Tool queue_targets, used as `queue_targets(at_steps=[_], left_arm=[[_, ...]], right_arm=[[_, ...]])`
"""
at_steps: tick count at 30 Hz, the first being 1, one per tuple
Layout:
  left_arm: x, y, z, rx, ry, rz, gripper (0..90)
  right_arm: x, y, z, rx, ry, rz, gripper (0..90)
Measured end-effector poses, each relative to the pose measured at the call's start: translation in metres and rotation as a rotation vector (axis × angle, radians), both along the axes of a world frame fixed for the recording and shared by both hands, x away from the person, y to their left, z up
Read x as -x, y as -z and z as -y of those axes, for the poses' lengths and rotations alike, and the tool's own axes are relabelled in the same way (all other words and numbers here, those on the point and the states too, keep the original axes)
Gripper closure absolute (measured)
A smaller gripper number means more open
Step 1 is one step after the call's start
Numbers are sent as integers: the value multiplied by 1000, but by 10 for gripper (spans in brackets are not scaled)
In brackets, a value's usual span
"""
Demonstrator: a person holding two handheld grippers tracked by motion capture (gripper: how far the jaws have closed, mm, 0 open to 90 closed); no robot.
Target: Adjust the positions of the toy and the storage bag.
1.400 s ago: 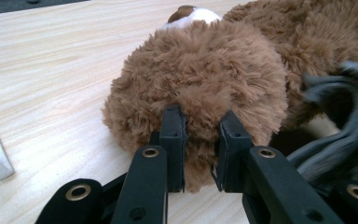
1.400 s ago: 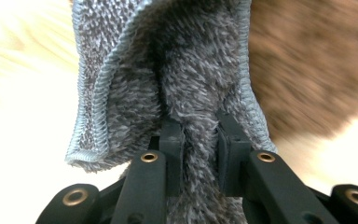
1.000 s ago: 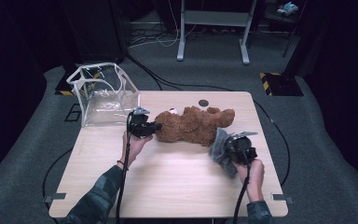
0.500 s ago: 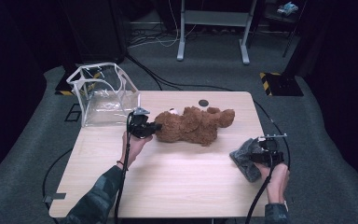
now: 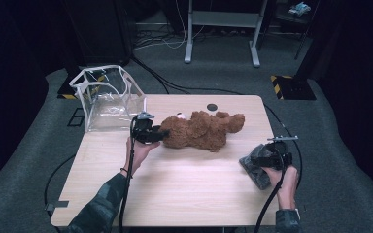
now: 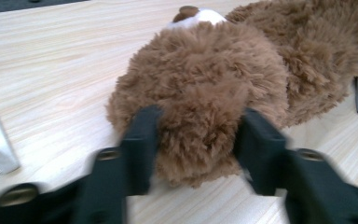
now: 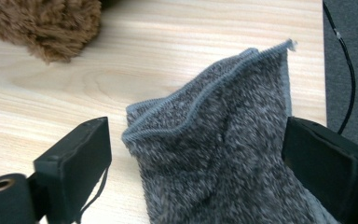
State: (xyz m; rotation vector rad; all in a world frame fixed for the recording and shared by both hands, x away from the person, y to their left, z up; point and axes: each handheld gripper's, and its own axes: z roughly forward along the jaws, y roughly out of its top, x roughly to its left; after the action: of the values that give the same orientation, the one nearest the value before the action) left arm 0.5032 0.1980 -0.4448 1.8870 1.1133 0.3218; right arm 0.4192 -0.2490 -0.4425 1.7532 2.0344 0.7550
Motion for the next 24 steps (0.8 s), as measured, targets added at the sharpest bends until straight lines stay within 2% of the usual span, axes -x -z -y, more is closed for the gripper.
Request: queue_targets(at_steps=[2, 6, 9, 17, 24], left_arm=[[2, -4, -1, -5, -7, 21, 317], [8, -13, 2, -17, 3, 66, 265], [9, -17, 8, -19, 11, 81, 226], [5, -25, 34, -35, 48, 76, 153], [0, -29, 61, -56, 95, 73, 142]], right_arm=[[-2, -1, -3, 1, -17, 5, 47], [-5, -3, -6, -2, -35, 13, 32], [-8, -5, -10, -15, -42, 19, 15], [-20, -11, -23, -33, -95, 42, 0], [-29, -12, -30, -38, -110, 51, 0]])
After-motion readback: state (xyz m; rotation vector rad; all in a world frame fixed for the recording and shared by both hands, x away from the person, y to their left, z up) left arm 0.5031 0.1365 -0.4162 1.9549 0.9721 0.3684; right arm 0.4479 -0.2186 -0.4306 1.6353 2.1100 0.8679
